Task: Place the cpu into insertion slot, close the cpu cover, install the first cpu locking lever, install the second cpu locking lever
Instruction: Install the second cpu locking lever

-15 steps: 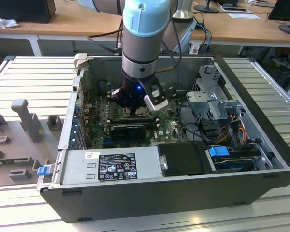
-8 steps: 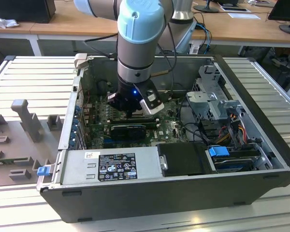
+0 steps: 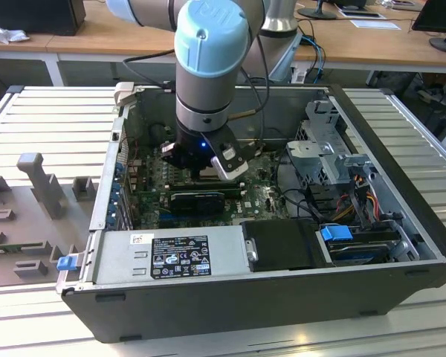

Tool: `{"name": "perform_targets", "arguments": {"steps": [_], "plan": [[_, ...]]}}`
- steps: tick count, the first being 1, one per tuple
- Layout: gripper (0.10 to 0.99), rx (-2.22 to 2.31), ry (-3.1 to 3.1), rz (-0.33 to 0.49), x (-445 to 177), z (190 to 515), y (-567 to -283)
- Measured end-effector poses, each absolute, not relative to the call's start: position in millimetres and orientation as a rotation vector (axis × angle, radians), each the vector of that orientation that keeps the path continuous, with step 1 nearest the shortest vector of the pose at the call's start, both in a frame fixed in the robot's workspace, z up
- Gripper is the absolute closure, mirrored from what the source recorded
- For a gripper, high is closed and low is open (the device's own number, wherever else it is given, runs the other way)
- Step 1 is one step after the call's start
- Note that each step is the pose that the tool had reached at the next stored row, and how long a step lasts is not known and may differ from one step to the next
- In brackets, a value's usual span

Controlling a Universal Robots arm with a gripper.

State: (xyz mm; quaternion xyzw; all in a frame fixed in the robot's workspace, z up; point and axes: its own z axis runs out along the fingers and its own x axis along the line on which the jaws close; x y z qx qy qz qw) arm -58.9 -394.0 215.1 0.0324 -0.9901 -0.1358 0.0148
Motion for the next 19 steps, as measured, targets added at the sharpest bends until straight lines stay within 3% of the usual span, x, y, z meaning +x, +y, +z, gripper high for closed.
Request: {"name": "perform_targets", "arguments": {"steps": [11,19], "plan": [[0.980,0.105,-3.080,-0.445,-58.8,215.5,-402.5],[0.980,0.105,-3.079,-0.446,-54.5,238.3,-402.5]]}}
